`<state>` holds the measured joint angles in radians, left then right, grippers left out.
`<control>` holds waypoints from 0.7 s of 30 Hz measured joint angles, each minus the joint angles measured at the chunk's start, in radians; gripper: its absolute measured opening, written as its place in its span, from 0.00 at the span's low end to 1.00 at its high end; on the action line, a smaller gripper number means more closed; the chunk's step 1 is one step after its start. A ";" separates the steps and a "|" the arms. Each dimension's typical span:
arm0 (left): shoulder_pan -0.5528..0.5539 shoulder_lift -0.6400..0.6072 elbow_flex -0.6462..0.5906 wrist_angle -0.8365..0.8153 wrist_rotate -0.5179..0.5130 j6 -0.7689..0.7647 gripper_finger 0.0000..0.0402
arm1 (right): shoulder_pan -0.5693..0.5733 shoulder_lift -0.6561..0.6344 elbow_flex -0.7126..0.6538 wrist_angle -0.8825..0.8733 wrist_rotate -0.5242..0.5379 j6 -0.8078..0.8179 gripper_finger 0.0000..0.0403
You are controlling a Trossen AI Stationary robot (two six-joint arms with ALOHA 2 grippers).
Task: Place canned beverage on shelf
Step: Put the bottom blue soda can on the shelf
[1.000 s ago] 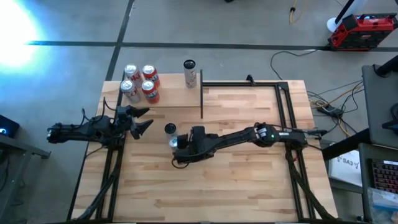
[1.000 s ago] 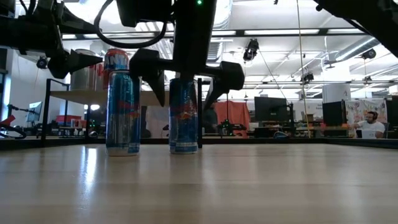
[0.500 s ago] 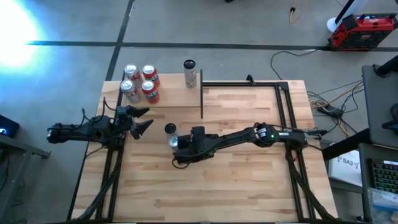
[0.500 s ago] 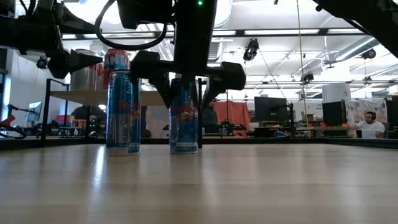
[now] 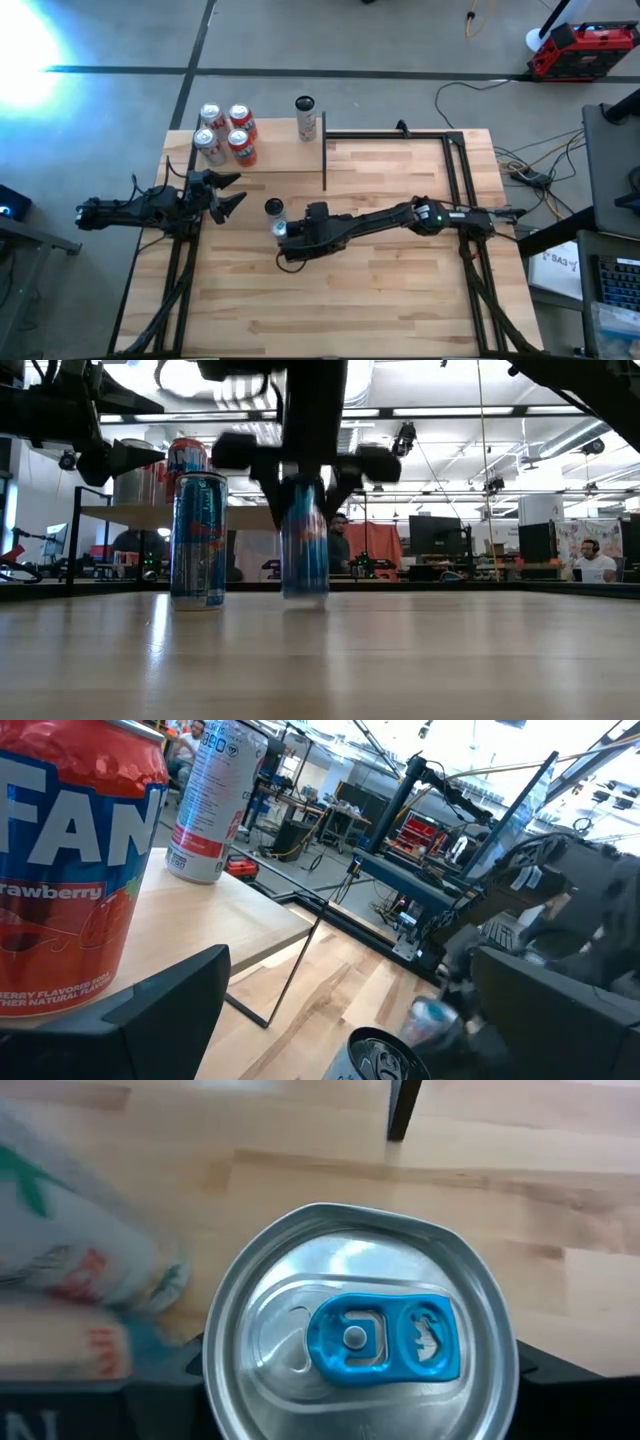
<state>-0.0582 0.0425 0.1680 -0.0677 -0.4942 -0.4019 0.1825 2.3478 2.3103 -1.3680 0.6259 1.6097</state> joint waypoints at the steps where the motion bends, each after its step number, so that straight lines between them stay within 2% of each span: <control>1: 0.000 0.000 0.000 0.000 0.000 0.000 0.99 | 0.000 0.000 0.026 -0.022 -0.005 -0.006 0.55; 10: 0.000 0.000 0.000 0.000 0.000 0.000 0.99 | -0.004 -0.101 0.044 0.003 0.014 -0.208 0.55; 18: 0.000 0.000 0.000 0.000 0.000 0.000 0.99 | -0.017 -0.185 0.045 0.058 0.033 -0.549 0.55; 21: 0.000 0.000 0.000 0.000 0.000 0.000 0.99 | -0.025 -0.216 0.045 0.081 0.057 -0.629 0.55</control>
<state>-0.0582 0.0425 0.1680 -0.0677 -0.4946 -0.4019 0.1576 2.1313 2.3553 -1.2873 0.6831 0.9809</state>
